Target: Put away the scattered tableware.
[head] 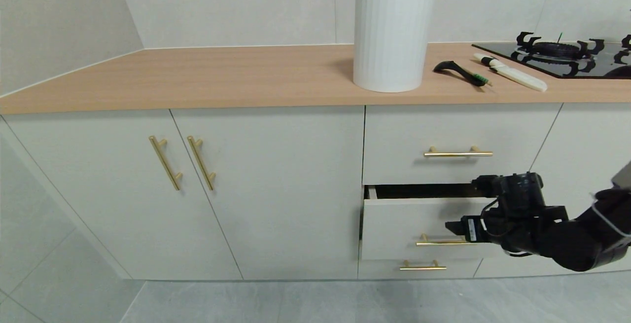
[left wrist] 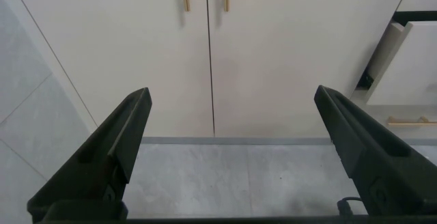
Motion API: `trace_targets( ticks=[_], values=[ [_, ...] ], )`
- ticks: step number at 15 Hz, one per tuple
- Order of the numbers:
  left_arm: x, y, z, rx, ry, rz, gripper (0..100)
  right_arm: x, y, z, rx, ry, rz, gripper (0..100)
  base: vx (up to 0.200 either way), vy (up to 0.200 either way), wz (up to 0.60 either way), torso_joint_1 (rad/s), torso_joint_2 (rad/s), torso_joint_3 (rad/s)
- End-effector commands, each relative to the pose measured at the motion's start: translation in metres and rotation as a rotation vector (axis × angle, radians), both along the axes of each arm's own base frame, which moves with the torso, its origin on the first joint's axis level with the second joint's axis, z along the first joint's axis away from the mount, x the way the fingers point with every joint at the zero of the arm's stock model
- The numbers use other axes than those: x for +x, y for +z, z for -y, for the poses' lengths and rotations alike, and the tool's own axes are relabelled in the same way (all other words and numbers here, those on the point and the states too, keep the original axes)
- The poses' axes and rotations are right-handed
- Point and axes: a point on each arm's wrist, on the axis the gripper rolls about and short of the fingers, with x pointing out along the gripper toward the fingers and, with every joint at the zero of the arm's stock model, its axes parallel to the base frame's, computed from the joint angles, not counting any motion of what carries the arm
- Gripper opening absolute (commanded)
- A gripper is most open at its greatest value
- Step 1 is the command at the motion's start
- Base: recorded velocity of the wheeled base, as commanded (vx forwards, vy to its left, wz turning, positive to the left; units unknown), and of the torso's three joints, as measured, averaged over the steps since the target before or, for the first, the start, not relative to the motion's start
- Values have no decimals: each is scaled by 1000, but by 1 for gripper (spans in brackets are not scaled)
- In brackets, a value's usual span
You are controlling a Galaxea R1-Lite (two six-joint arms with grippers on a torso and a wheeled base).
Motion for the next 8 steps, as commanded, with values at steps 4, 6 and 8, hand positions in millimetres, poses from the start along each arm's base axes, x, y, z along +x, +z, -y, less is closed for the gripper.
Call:
trace_targets(
  ticks=[4, 6, 8],
  values=[
    [0, 0, 0, 0, 1, -3, 100, -8, 68, -10, 50, 39, 184, 100, 0, 0, 0, 0, 0, 0],
    [0, 0, 0, 0, 1, -1, 100, -2, 59, -12, 46, 37, 168, 100, 0, 0, 0, 0, 0, 0],
    [0, 0, 0, 0, 1, -1, 100, 7, 45, -14, 47, 29, 159, 100, 0, 0, 0, 0, 0, 0]
  ],
)
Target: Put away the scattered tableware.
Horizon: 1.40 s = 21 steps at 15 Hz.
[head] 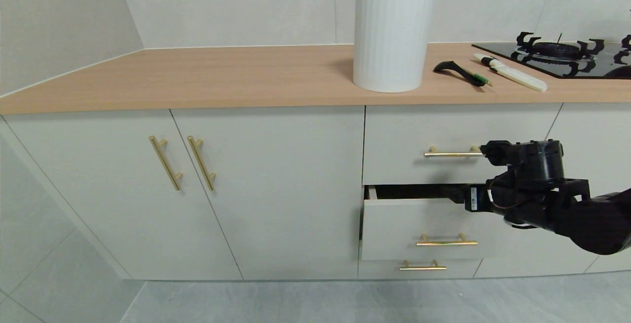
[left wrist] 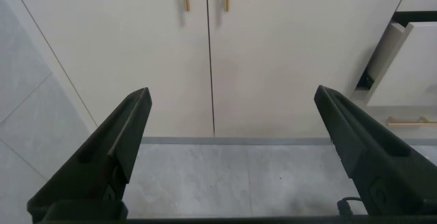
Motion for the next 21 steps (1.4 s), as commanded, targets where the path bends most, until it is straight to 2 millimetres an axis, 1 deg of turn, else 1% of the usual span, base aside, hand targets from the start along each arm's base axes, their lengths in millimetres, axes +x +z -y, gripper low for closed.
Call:
trace_targets(
  ticks=[1, 2, 4, 5, 6, 8, 9, 10, 11, 16, 19, 21],
  values=[
    [0, 0, 0, 0, 1, -1, 100, 11, -21, -3, 3, -7, -7, 100, 0, 0, 0, 0, 0, 0],
    [0, 0, 0, 0, 1, -1, 100, 13, -25, -4, 3, -14, 3, 100, 0, 0, 0, 0, 0, 0],
    [0, 0, 0, 0, 1, -1, 100, 26, -43, -6, -14, -61, 46, 100, 0, 0, 0, 0, 0, 0],
    [0, 0, 0, 0, 1, -1, 100, 28, -49, -6, -17, -66, 48, 100, 0, 0, 0, 0, 0, 0],
    [0, 0, 0, 0, 1, -1, 100, 29, -51, -6, -17, -68, 47, 100, 0, 0, 0, 0, 0, 0],
    [0, 0, 0, 0, 1, -1, 100, 36, -63, -8, -18, -76, 61, 100, 0, 0, 0, 0, 0, 0],
    [0, 0, 0, 0, 1, -1, 100, 36, -64, -8, -19, -77, 62, 100, 0, 0, 0, 0, 0, 0],
    [0, 0, 0, 0, 1, -1, 100, 39, -72, -8, -26, -89, 60, 100, 0, 0, 0, 0, 0, 0],
    [0, 0, 0, -1, 1, -1, 100, 39, -74, -8, -27, -89, 56, 100, 0, 0, 0, 0, 0, 0],
    [0, 0, 0, 0, 1, -1, 100, 37, -70, -8, -30, -88, 54, 100, 0, 0, 0, 0, 0, 0],
    [0, 0, 0, 0, 1, -1, 100, 33, -63, -7, -32, -88, 50, 100, 0, 0, 0, 0, 0, 0],
    [0, 0, 0, 0, 1, -1, 100, 25, -53, -5, -37, -79, 18, 100, 0, 0, 0, 0, 0, 0]
  ],
)
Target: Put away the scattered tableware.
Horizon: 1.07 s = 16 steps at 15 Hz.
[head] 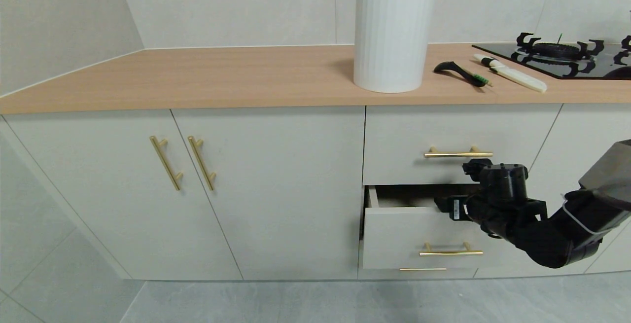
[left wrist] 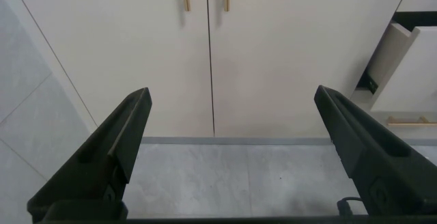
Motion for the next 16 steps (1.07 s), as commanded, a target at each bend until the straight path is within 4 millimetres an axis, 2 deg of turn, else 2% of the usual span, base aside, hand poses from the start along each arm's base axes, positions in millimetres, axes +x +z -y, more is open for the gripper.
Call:
trace_targets(
  ticks=[1, 8, 16],
  values=[
    [0, 0, 0, 0, 1, -1, 100, -7, 15, 1, 4, 4, 6, 100, 0, 0, 0, 0, 0, 0],
    [0, 0, 0, 0, 1, -1, 100, -36, 43, 7, -11, 58, -141, 100, 0, 0, 0, 0, 0, 0],
    [0, 0, 0, 0, 1, -1, 100, -66, 49, -1, -129, 156, -323, 100, 0, 0, 0, 0, 0, 0]
  ],
)
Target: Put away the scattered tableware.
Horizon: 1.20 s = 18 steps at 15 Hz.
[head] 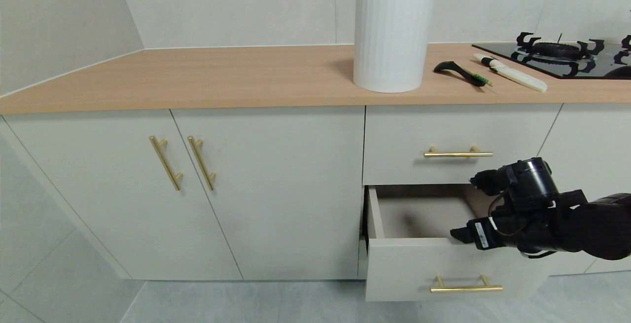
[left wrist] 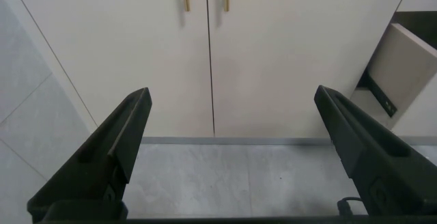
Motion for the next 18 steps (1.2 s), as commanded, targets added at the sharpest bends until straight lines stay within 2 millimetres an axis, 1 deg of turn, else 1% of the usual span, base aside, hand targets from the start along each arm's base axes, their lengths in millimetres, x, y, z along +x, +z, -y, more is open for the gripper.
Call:
trace_targets(
  ticks=[1, 8, 12, 15, 18],
  values=[
    [0, 0, 0, 0, 1, -3, 100, -6, 4, -3, -6, 20, -10, 100, 0, 0, 0, 0, 0, 0],
    [0, 0, 0, 0, 1, -1, 100, -24, 4, -3, -94, 72, -173, 100, 0, 0, 0, 0, 0, 0],
    [0, 0, 0, 0, 1, -1, 100, -39, 7, -5, -150, 129, -276, 100, 0, 0, 0, 0, 0, 0],
    [0, 0, 0, 0, 1, -1, 100, -52, 3, -11, -219, 170, -378, 100, 0, 0, 0, 0, 0, 0],
    [0, 0, 0, 0, 1, -1, 100, -59, -1, -13, -257, 198, -446, 100, 0, 0, 0, 0, 0, 0]
  ],
)
